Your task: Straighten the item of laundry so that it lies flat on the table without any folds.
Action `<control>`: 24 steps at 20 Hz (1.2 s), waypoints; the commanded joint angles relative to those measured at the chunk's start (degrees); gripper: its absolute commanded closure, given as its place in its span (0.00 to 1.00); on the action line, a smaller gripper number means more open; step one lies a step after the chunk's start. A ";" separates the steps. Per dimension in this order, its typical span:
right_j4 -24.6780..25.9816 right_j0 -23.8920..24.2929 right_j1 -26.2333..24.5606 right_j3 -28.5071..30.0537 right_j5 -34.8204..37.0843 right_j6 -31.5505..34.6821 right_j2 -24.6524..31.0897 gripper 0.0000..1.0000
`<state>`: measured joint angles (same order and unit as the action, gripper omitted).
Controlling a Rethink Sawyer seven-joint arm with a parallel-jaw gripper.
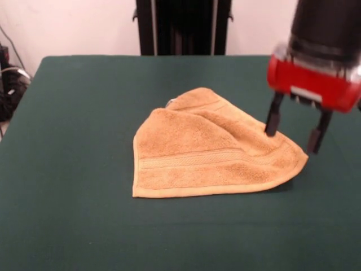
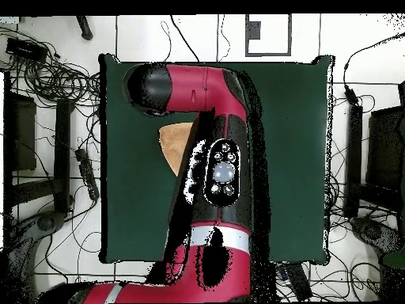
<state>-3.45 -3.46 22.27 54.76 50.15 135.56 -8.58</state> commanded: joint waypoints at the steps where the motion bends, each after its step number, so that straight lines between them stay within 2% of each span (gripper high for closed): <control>1: 2.27 3.22 7.23 13.37 2.04 -9.09 4.70 0.00; 5: 3.12 5.53 9.14 18.33 -0.82 -10.76 6.06 0.00; 15: 5.70 8.42 10.97 26.01 -5.08 -10.21 8.69 0.00; 24: 8.53 11.40 11.50 29.62 -8.66 -9.24 11.33 0.00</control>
<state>2.78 7.70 35.44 72.10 44.62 135.56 -6.36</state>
